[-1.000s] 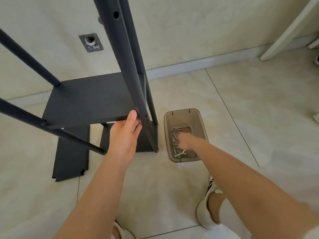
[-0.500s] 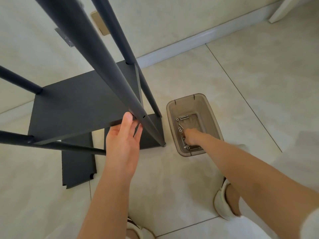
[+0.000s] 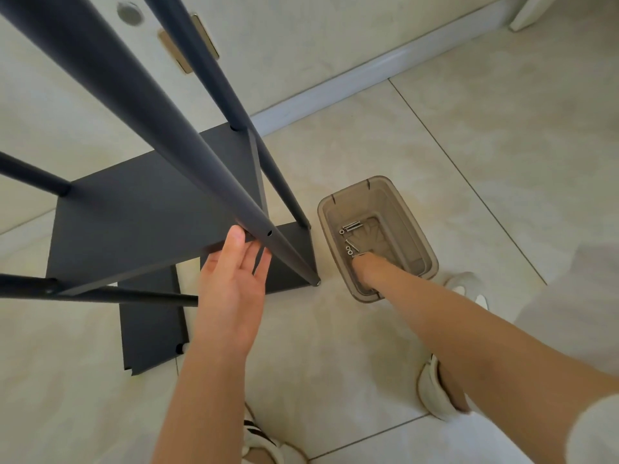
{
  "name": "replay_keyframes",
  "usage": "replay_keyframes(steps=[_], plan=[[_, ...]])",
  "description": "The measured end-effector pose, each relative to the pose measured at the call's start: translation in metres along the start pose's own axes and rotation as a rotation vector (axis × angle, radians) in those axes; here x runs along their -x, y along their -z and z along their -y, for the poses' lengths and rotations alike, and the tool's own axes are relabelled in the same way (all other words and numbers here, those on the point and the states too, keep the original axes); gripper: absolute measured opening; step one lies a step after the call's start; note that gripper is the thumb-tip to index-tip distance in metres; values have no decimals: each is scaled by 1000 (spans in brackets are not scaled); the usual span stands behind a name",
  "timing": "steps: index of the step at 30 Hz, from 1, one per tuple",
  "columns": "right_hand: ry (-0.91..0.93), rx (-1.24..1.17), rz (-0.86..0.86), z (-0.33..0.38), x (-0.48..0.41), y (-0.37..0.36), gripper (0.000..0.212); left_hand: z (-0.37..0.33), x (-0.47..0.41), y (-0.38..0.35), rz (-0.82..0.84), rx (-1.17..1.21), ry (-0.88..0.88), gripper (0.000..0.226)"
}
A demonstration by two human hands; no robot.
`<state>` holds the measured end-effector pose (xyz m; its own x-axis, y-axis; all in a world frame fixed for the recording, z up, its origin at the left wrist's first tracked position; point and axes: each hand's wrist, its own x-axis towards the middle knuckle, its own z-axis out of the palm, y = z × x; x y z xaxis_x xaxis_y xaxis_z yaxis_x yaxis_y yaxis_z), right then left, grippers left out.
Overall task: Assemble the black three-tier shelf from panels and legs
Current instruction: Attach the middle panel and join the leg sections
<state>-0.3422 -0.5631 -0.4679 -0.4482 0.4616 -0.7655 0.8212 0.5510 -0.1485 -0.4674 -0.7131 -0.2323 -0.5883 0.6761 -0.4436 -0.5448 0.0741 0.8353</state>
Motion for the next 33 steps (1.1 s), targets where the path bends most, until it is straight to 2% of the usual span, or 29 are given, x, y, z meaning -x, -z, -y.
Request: replay_keyframes(steps=[6, 11, 16, 21, 23, 24, 26, 28, 29, 33], plan=[[57, 90, 63, -12, 3, -2, 22, -1, 5, 3, -18, 19, 29, 63], [68, 86, 60, -15, 7, 1, 31, -1, 4, 6, -9, 11, 44, 65], [40, 45, -15, -17, 15, 6, 30, 1, 1, 10, 0, 10, 43, 62], [-11, -116, -175, -16, 32, 11, 19, -1, 5, 10, 44, -4, 46, 45], [-28, -277, -293, -12, 41, 12, 11, -3, 9, 9, 55, -8, 46, 41], [-33, -424, -357, -8, 46, 14, 15, -3, 11, 8, 60, -11, 46, 40], [-45, -938, -473, 3, 62, 26, 24, -4, 15, 6, 64, -4, 49, 42], [-45, -1339, -605, 17, 86, 45, 18, -4, 21, 5, 64, 21, 54, 47], [-21, -1428, -662, 23, 101, 54, 16, -4, 24, 4, 65, 31, 59, 46], [88, -1683, -775, 46, 171, 76, 21, -3, 35, 4, 59, 59, 70, 17]])
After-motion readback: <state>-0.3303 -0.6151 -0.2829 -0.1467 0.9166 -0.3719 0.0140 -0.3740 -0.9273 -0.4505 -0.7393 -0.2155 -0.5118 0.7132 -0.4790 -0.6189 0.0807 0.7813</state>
